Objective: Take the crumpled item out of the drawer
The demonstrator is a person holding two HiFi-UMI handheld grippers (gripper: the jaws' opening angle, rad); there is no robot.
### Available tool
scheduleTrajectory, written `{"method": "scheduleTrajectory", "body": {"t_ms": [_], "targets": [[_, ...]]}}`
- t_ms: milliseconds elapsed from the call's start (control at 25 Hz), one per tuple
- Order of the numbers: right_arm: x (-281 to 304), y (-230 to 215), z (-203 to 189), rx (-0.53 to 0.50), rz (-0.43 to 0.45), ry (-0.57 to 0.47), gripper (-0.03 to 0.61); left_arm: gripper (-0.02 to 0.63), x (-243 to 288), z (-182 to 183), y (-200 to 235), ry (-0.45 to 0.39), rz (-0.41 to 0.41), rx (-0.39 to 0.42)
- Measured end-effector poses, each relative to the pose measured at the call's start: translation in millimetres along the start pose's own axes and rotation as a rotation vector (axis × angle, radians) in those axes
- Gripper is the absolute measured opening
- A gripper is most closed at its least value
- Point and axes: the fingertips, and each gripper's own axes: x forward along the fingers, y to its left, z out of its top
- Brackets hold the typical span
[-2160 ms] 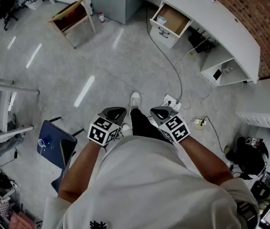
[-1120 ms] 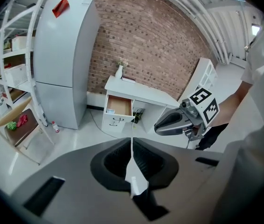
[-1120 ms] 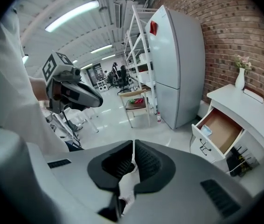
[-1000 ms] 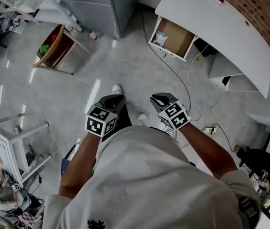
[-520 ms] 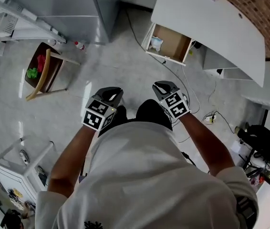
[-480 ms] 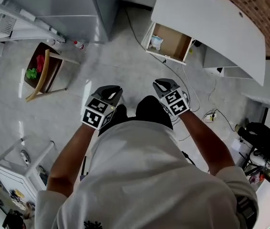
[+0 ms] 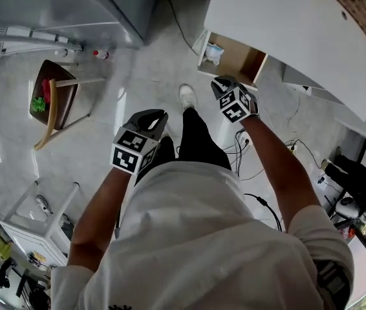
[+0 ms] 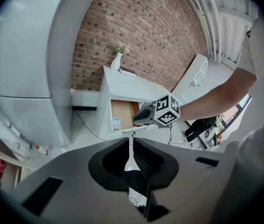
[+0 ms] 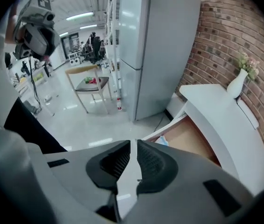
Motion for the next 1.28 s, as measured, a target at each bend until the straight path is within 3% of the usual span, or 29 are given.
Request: {"method": "scheduleTrajectory", "body": {"t_ms": [240, 520, 960, 1280], "targets": [[80, -69, -28, -0.018, 0.027, 0.084, 0.078, 0.031, 80, 33, 20, 0.086, -0.021, 0.017], [153, -101, -49, -0.051, 0.053, 0.13, 0.083, 0.031, 145, 55, 55, 0.112, -0.021, 0.008], [249, -126, -87, -0.177, 0.102, 0.215, 0.084, 0.031, 195, 53, 90, 0.136, -0.021, -0.046], [276, -137, -107, -0.194, 0.12, 0.266, 0.084, 0.031, 203, 62, 102, 0.103, 0.002, -0.077]]}}
